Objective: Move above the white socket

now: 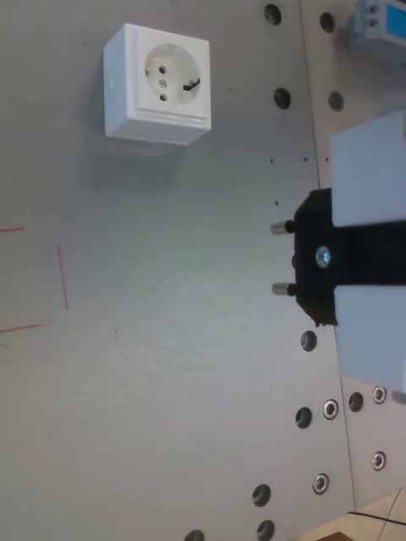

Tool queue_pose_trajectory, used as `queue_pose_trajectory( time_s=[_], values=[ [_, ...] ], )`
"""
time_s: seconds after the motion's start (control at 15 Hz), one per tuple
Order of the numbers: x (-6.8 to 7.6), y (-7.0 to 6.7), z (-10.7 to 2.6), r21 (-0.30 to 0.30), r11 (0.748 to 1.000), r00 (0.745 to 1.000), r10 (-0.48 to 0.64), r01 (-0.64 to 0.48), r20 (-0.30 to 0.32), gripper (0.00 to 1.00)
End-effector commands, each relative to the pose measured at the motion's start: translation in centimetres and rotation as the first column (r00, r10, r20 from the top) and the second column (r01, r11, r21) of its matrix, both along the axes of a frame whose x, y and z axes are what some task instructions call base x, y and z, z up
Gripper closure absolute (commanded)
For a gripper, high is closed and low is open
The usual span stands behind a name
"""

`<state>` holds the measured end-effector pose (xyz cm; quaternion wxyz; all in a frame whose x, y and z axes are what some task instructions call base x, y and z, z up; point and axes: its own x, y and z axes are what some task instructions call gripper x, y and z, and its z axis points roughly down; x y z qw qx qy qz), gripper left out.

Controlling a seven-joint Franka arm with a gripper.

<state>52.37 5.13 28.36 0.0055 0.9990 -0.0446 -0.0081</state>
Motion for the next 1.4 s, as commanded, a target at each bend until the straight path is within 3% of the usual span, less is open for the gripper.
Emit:
queue_pose_trajectory(
  time_s=[0.07,0.47,1.4],
  values=[
    [-0.3,-0.7,-1.0,0.001,1.000,0.998,0.017,-0.017,0.059,1.00],
    [-1.0,-2.0,-2.9,-0.005,1.000,0.995,0.020,-0.020,0.096,1.00],
    [-3.0,-5.8,-8.3,-0.025,0.999,0.995,0.031,-0.029,0.098,1.00]
  ],
)
